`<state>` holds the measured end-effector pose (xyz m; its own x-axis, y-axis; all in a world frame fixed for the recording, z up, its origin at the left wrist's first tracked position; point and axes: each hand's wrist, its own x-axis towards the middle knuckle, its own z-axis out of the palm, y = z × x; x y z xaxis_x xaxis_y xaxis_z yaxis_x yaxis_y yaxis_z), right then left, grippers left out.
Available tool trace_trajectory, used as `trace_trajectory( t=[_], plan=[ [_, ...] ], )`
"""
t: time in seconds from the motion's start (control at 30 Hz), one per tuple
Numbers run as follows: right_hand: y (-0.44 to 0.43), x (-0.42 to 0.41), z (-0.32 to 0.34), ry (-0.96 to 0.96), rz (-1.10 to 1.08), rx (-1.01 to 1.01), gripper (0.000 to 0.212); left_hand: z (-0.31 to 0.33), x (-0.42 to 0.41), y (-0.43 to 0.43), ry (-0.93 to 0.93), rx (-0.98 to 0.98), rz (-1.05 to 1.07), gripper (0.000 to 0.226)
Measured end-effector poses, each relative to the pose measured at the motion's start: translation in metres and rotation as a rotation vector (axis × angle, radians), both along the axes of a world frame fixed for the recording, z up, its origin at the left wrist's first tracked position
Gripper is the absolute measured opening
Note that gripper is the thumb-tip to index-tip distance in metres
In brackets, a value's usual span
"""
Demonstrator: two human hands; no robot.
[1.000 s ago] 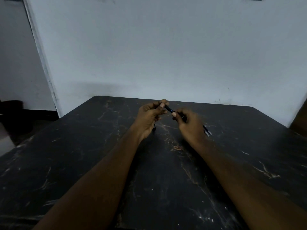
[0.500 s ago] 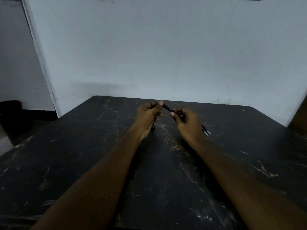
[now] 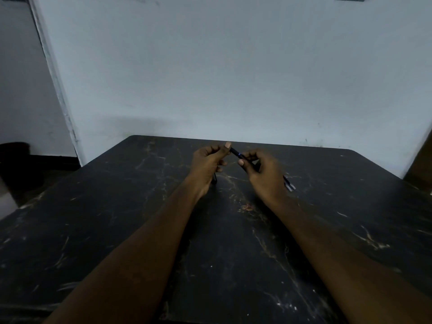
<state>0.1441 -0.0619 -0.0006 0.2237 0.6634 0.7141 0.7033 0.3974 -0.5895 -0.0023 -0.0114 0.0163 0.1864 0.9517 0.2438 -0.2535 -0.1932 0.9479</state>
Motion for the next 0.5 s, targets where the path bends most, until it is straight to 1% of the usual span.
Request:
trace_trajectory(
  t=[0.17, 0.27, 0.37, 0.5],
  plan=[
    [0.0027, 0.001, -0.0031, 0.03, 0.017, -0.067, 0.016, -0.0003, 0.0005, 0.0012, 0.008, 0.02, -0.019, 0.008],
    [0.0018, 0.0005, -0.0028, 0.041, 0.013, -0.069, 0.016, 0.0016, 0.0002, 0.0009, -0.016, 0.015, -0.087, 0.016],
    [-0.0005, -0.001, 0.0002, 0.03, -0.004, -0.028, 0.014, 0.0056, -0.0015, 0.0002, -0.081, -0.037, -0.125, 0.025],
    [0.001, 0.0012, -0.0003, -0.017, -0.022, -0.002, 0.012, 0.0065, -0.001, -0.0011, -0.127, -0.083, -0.117, 0.009]
  ],
)
